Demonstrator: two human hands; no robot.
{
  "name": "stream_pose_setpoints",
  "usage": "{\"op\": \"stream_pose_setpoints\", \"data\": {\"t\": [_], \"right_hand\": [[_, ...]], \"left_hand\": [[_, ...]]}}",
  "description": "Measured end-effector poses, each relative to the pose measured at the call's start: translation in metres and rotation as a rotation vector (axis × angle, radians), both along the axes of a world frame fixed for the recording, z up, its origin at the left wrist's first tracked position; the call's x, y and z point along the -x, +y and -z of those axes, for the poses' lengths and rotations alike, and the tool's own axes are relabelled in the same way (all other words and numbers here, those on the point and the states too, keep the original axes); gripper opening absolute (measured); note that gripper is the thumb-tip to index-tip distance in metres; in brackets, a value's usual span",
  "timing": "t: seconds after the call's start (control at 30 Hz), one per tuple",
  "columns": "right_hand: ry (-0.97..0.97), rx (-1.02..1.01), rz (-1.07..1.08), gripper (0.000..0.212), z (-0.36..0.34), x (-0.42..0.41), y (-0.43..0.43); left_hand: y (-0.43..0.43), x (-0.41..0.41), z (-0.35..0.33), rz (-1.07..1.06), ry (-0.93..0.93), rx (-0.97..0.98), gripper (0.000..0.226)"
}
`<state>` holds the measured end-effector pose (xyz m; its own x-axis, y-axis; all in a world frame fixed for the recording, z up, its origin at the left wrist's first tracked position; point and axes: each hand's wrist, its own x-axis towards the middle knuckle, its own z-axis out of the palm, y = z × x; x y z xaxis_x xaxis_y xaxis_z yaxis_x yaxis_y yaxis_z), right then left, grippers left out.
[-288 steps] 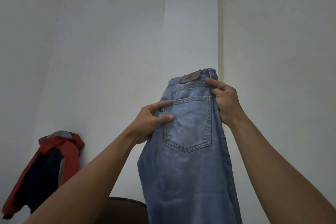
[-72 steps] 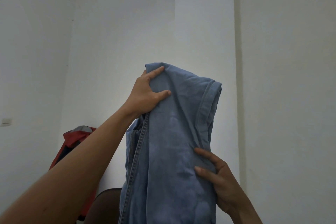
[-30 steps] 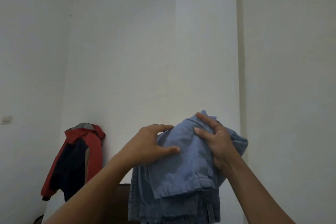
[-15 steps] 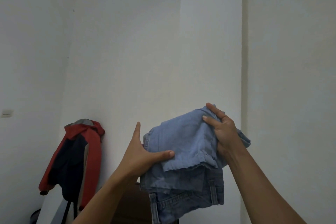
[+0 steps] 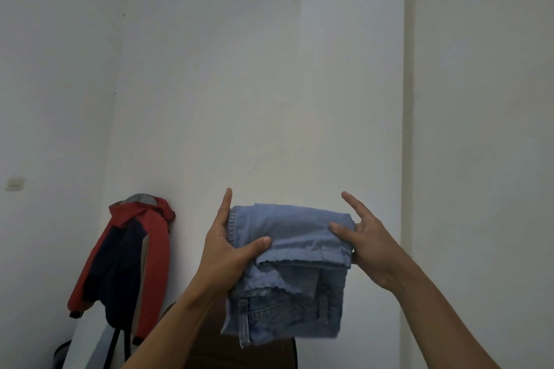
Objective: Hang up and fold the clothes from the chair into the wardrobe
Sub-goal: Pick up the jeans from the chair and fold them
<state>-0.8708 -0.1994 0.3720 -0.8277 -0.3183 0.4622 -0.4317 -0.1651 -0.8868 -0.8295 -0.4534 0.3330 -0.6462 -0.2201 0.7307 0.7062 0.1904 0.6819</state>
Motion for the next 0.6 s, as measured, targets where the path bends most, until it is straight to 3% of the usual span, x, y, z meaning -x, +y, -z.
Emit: {"op": "stream_pose_setpoints", "data": {"t": [0.17, 0.27, 0.4, 0.53, 0.6], "right_hand": [[0.121, -0.027, 0.164, 0.051, -0.006, 0.014, -0.008], [0.267, -0.184, 0.272, 0.048, -0.008, 0.014, -0.006], [0.396, -0.497, 0.491, 0.050, -0.006, 0.016, -0.007], [-0.024, -0.229, 0.242, 0.045, 0.001, 0.009, -0.017], [-0.141, -0.147, 0.138, 0.045, 0.005, 0.006, -0.021]], "left_hand": [[-0.010, 0.002, -0.005, -0.260, 0.065, 0.265, 0.112], [-0.013, 0.003, 0.001, -0.534, 0.061, 0.410, 0.113], [-0.012, 0.005, 0.005, -0.873, -0.097, 0.650, 0.107], [-0.003, 0.013, 0.016, -0.936, -0.176, 0.699, 0.104], [-0.002, 0.023, 0.022, -0.922, -0.201, 0.647, 0.106]]}}
